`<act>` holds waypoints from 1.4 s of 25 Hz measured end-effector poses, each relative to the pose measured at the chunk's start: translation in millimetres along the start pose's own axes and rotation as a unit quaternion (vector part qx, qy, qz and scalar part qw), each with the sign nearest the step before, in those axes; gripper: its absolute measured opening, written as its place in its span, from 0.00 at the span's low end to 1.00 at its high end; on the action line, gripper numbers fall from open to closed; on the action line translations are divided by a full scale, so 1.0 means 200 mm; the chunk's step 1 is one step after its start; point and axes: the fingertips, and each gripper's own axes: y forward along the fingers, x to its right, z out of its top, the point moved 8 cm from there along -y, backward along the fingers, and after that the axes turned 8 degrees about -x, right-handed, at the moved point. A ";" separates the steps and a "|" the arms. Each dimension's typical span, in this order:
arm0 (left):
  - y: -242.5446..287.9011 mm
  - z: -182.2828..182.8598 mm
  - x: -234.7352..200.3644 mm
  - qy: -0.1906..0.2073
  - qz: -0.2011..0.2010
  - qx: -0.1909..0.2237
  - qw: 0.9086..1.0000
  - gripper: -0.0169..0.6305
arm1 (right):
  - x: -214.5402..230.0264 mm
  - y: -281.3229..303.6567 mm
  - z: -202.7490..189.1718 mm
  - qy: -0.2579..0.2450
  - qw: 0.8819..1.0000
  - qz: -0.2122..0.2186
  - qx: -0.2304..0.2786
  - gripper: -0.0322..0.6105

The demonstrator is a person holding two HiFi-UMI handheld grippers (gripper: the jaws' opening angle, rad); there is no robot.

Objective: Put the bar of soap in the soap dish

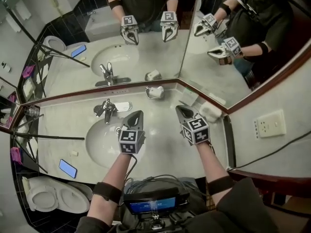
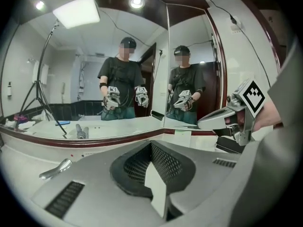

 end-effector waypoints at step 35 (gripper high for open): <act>0.47 0.09 0.12 0.019 -0.047 -0.110 0.993 0.65 | 0.01 -0.08 -0.16 0.047 0.999 -0.019 -0.004 0.08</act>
